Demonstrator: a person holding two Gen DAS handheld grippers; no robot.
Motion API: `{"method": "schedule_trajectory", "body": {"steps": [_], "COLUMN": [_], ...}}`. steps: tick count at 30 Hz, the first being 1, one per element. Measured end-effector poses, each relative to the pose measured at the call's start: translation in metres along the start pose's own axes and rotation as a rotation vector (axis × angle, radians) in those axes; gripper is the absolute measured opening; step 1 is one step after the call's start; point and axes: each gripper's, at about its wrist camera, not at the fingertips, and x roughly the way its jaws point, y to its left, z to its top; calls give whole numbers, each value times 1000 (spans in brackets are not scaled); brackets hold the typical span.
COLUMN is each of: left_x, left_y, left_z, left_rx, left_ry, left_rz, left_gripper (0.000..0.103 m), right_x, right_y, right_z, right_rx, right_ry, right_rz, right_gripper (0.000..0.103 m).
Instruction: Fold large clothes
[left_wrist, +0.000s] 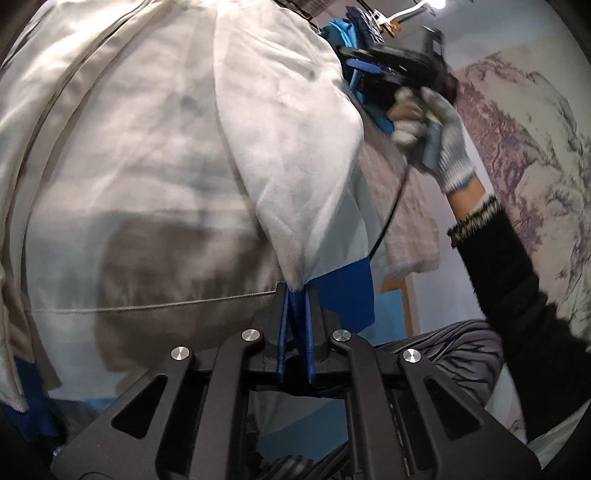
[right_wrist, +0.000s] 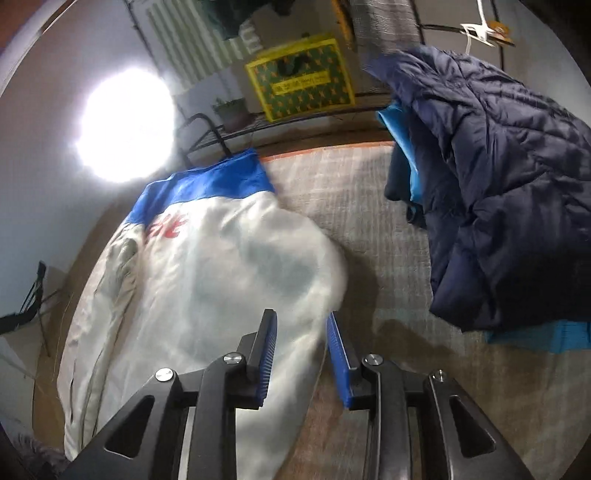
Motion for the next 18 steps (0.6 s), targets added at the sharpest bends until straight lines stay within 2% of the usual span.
{"method": "schedule_trajectory", "body": {"steps": [2,3,4,7,12,15,18], "left_x": [-5,-7,-9,-13,-9,-6,-8], "left_y": [2,2,3,5,15,21,23], "left_z": [0,0,0,3,11,12,10], "left_rx": [0,1,0,-1,-53,-75,-78], "left_ry": [-10,-14,-19,-24,-16,-15,-31], "left_rz": [-4,-7,-12,-26,-73,-96,-99], "left_gripper": [19,29,32,32,33,33,33], "right_x": [-19,-29,-40,-77,-129,-141,-129], "right_y": [3,4,5,18,48,61,72], "right_z": [-7,-13,-19,-48,-105,-144,-182], "right_rx": [2,9,18,6,-44,-27,1], "right_ry": [-8,-11,-11,3,22,64,136], "right_rz": [53,86,120,198,257,287,288], "right_gripper": [32,32,34,34,39,39,39]}}
